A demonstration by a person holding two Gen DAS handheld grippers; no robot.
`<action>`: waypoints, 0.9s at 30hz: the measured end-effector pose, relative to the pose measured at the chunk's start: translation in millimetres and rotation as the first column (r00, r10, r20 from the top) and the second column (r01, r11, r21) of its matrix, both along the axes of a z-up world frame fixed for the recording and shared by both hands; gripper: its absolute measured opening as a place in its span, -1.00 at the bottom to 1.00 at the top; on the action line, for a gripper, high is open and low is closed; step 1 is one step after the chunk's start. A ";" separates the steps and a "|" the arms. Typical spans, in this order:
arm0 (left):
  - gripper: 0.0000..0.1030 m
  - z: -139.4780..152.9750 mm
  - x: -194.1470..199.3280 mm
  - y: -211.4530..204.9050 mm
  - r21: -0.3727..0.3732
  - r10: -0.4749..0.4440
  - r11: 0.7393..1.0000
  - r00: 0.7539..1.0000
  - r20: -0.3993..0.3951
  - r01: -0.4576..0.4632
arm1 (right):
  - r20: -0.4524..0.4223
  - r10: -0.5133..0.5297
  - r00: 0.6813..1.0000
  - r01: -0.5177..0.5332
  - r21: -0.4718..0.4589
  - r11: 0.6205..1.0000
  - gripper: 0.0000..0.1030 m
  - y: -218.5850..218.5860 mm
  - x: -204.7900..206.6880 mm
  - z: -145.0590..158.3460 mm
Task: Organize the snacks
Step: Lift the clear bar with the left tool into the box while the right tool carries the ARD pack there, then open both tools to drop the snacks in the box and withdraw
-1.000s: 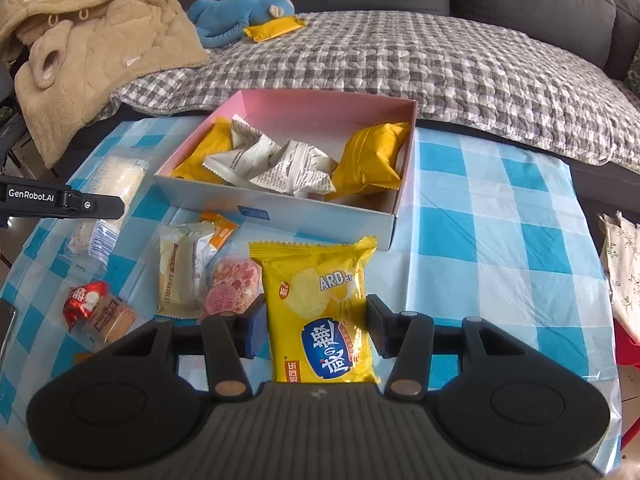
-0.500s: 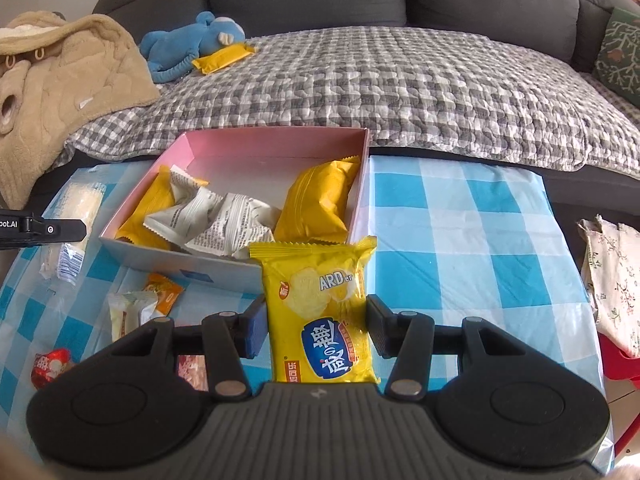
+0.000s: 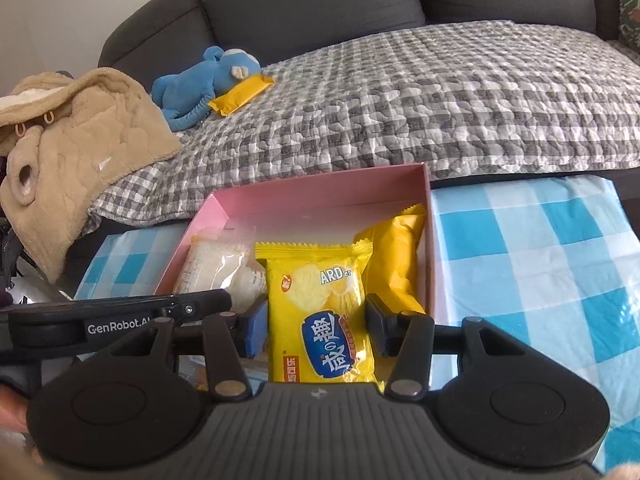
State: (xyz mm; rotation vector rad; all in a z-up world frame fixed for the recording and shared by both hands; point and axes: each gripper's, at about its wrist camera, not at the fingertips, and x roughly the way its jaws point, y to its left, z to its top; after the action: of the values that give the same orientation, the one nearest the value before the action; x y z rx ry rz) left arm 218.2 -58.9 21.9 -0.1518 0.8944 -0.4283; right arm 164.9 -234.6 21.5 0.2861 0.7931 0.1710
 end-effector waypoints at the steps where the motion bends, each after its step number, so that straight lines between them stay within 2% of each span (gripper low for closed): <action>1: -0.65 -0.9 3.5 -1.1 0.000 -0.004 1.000 1.000 0.006 0.004 | -0.005 0.003 1.000 -0.003 -0.005 1.000 -0.10 2.4 3.0 -4.2; 7: -0.65 -17.2 25.2 -5.2 0.025 0.021 0.999 1.000 -0.004 -0.021 | 0.036 -0.002 0.999 0.005 -0.071 0.997 -0.13 10.9 15.6 -7.6; 10: -0.62 -26.7 30.3 -5.3 0.040 0.042 0.998 0.999 -0.005 -0.041 | 0.062 -0.038 0.997 0.042 -0.058 0.997 -0.13 8.8 19.2 -7.9; 14: -0.58 -20.0 30.2 -5.0 0.059 0.047 0.997 0.999 0.019 -0.048 | 0.090 -0.087 0.992 0.093 -0.063 0.994 -0.12 7.8 20.6 -4.9; 16: -0.57 -12.2 29.4 -0.3 0.045 0.051 0.998 0.998 0.028 -0.053 | 0.098 -0.104 0.990 0.109 -0.056 0.992 -0.02 5.7 18.8 -1.8; 17: -0.54 -8.0 28.1 3.0 0.037 0.059 0.997 0.998 0.028 -0.060 | 0.106 -0.111 0.988 0.117 -0.055 0.992 -0.01 4.2 16.5 0.6; 19: -0.34 1.0 25.4 12.5 0.017 0.083 0.996 0.996 0.024 -0.083 | 0.119 -0.127 0.985 0.134 -0.054 0.989 0.01 1.5 11.3 6.1; 21: -0.07 10.5 20.5 21.4 0.006 0.102 0.995 0.994 0.025 -0.102 | 0.128 -0.129 0.983 0.138 -0.062 0.989 0.02 -0.4 6.0 11.8; 27: 0.20 34.5 -10.2 38.6 0.090 0.112 0.989 0.991 0.072 -0.118 | 0.145 -0.158 0.977 0.173 -0.099 0.980 0.09 -5.7 -12.6 26.7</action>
State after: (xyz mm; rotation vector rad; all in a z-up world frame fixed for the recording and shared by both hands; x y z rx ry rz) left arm 208.1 -20.3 56.4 -0.1014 0.8336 -0.2820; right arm 152.3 -240.2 48.2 0.2312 0.6376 -0.0111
